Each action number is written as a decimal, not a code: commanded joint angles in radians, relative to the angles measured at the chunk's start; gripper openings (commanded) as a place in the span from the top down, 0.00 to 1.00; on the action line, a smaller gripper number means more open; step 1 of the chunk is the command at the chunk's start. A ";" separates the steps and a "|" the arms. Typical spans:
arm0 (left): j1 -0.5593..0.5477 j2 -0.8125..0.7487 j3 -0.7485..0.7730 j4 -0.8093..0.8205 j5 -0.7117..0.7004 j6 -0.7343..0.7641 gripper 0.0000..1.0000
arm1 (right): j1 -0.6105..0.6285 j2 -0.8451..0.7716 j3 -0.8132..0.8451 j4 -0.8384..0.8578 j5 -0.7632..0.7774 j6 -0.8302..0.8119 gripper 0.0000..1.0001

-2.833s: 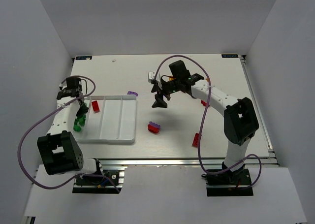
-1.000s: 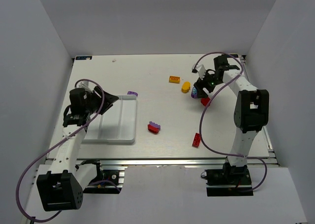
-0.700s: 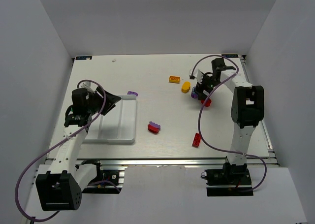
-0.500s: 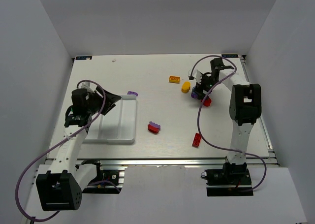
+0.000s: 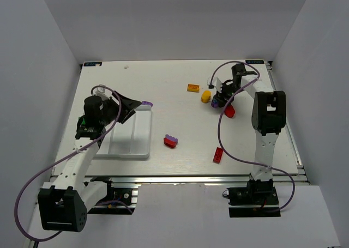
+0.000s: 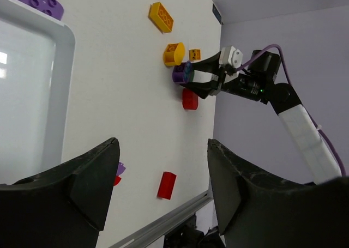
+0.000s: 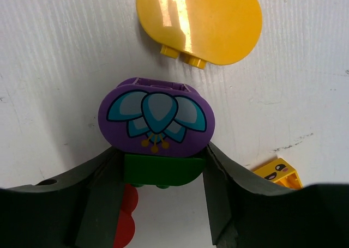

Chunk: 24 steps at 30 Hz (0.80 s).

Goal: Sort the legos into containers by color

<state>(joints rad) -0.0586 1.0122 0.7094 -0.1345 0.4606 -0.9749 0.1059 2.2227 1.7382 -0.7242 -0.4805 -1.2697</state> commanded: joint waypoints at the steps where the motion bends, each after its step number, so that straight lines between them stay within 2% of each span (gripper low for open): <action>1: -0.032 0.014 -0.007 0.070 0.021 -0.033 0.25 | 0.000 -0.032 -0.014 -0.057 -0.029 -0.039 0.64; 3: -0.069 0.042 -0.004 0.101 0.021 -0.047 0.22 | -0.002 -0.058 -0.035 -0.058 -0.053 -0.037 0.73; 10: -0.243 0.195 0.019 0.243 -0.002 -0.088 0.12 | 0.020 -0.256 -0.118 -0.058 -0.243 -0.005 0.85; 15: -0.345 0.331 0.038 0.395 0.000 -0.140 0.09 | 0.092 -0.385 -0.195 -0.061 -0.345 0.045 0.89; 24: -0.418 0.459 0.130 0.457 0.016 -0.140 0.08 | 0.277 -0.554 -0.308 0.008 -0.406 0.210 0.93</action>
<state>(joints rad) -0.4622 1.4757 0.7937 0.2523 0.4610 -1.1095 0.3489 1.7035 1.4532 -0.7490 -0.8299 -1.1362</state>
